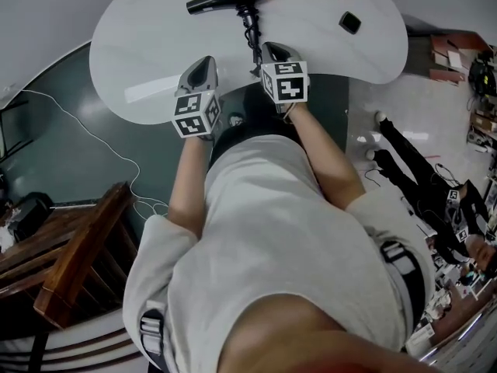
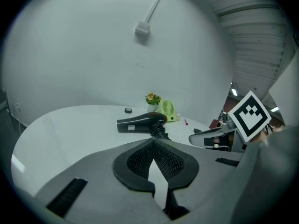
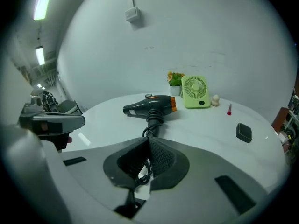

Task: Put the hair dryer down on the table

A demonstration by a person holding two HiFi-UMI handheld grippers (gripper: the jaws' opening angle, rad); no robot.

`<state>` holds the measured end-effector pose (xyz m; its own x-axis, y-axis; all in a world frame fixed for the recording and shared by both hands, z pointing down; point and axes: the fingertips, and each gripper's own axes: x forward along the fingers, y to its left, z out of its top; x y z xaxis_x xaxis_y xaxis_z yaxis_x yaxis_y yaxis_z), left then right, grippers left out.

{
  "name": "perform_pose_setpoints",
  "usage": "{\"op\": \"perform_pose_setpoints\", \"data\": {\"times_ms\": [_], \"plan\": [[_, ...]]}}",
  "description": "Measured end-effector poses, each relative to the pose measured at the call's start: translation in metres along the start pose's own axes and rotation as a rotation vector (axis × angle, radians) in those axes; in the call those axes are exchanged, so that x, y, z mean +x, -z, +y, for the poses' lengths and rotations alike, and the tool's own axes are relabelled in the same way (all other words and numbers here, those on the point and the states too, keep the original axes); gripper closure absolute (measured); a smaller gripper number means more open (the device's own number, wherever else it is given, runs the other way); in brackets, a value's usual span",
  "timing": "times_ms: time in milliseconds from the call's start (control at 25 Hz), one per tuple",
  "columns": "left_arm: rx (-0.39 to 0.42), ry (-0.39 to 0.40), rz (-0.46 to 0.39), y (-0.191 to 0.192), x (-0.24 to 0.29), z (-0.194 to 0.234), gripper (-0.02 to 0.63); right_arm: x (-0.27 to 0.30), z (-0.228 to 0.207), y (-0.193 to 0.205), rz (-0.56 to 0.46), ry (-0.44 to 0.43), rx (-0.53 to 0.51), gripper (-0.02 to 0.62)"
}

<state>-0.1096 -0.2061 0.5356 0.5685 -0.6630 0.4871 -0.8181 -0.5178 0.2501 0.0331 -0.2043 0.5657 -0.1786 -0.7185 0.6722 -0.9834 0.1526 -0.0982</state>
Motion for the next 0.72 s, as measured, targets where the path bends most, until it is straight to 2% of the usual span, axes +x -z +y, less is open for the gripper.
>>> {"op": "perform_pose_setpoints", "data": {"times_ms": [120,360,720], "plan": [[-0.004,0.008,-0.012,0.001,-0.012,-0.006,0.589,-0.019,0.010,0.005,-0.040,-0.029,-0.013,0.595],[0.014,0.033,-0.029,-0.005,-0.028,-0.021,0.589,-0.052,0.015,-0.002,-0.124,-0.027,-0.038,0.595],[0.001,0.025,-0.039,-0.016,-0.034,-0.054,0.589,-0.086,-0.005,-0.011,-0.185,-0.047,-0.045,0.597]]}}
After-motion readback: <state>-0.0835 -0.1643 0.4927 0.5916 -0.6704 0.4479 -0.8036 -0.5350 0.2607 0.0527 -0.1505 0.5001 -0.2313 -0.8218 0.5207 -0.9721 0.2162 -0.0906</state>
